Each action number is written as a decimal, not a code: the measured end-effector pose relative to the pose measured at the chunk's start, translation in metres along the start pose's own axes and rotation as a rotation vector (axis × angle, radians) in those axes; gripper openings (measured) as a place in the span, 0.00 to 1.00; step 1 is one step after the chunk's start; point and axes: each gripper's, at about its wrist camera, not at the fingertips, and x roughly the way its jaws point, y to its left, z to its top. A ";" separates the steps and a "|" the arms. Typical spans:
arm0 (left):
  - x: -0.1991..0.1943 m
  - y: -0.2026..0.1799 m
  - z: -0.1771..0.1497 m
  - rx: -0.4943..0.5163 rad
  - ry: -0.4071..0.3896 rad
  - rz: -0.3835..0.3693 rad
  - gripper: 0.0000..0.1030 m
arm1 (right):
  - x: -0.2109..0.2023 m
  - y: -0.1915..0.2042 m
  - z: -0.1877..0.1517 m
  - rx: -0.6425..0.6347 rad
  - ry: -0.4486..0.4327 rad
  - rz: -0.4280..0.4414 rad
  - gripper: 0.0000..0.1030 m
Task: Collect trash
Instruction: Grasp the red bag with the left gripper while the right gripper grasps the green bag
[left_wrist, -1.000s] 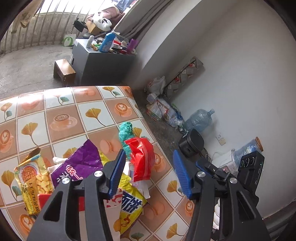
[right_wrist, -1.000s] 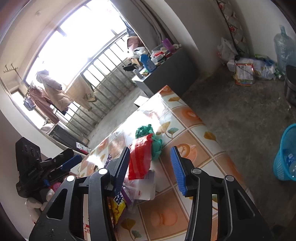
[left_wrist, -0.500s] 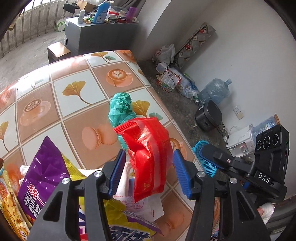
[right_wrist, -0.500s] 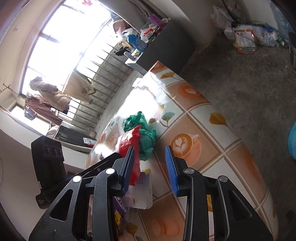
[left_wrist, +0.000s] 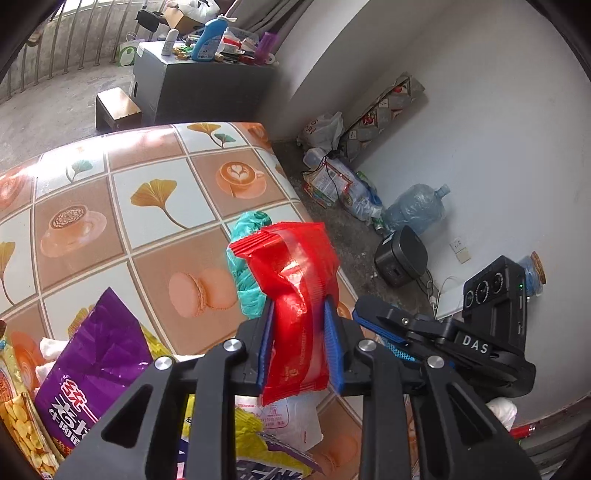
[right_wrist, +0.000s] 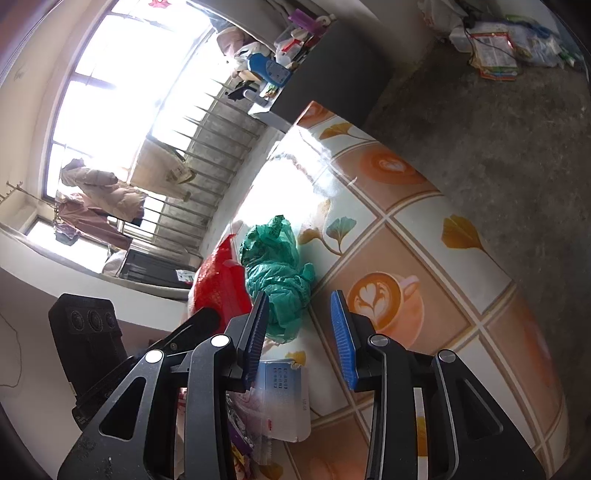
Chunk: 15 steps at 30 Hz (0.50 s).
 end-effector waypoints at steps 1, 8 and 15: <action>-0.003 0.001 0.002 -0.009 -0.009 -0.005 0.23 | 0.002 -0.001 0.001 0.006 0.005 0.004 0.34; -0.006 0.021 0.010 -0.126 -0.046 0.058 0.22 | 0.024 -0.001 0.008 0.040 0.055 0.005 0.47; 0.003 0.026 0.008 -0.151 -0.028 0.080 0.22 | 0.048 0.004 0.011 0.044 0.113 0.041 0.47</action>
